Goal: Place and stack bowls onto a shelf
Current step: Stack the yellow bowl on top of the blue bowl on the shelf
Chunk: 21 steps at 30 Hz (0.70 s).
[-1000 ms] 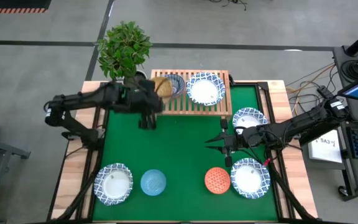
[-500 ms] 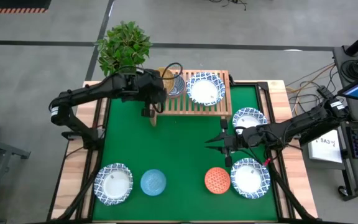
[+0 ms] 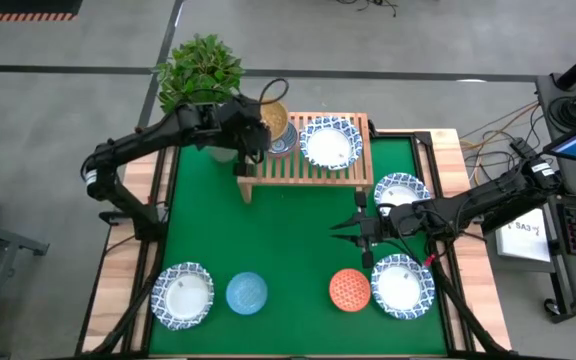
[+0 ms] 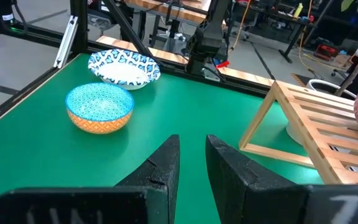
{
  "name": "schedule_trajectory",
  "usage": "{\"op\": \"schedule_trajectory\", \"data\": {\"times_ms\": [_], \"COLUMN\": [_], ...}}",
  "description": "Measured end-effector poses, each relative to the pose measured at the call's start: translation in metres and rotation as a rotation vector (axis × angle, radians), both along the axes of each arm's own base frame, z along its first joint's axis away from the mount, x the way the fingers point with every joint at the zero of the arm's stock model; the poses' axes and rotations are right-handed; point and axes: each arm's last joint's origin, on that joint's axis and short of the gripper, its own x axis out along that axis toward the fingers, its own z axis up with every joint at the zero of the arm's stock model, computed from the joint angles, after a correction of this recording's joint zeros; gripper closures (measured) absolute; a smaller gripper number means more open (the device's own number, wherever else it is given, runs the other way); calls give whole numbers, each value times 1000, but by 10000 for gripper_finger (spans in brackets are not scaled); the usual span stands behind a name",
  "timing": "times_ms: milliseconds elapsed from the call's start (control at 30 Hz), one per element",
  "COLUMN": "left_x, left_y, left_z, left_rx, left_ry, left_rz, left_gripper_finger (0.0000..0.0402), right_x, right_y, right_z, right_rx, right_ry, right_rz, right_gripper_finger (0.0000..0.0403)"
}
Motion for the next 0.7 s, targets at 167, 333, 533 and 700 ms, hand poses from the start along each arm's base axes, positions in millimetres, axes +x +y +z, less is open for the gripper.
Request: {"op": "schedule_trajectory", "data": {"times_ms": [167, 333, 533, 700], "left_x": [3, 15, 11, 13], "left_y": [8, 22, 27, 28], "left_z": [26, 31, 28, 19], "left_rx": [-53, -158, -220, -251], "left_ry": [-15, 15, 50, 75], "left_rz": [2, 30, 41, 41], "left_gripper_finger": [401, 401, 401, 401], "right_x": [0, 0, 0, -1], "right_y": [0, 0, 0, 0], "right_z": [0, 0, -2, -2], "right_rx": [0, 0, 6, 3], "right_ry": [-1, 0, 18, 21], "right_rz": [0, 0, -2, -2], "right_gripper_finger": [335, 335, 335, 335]}}
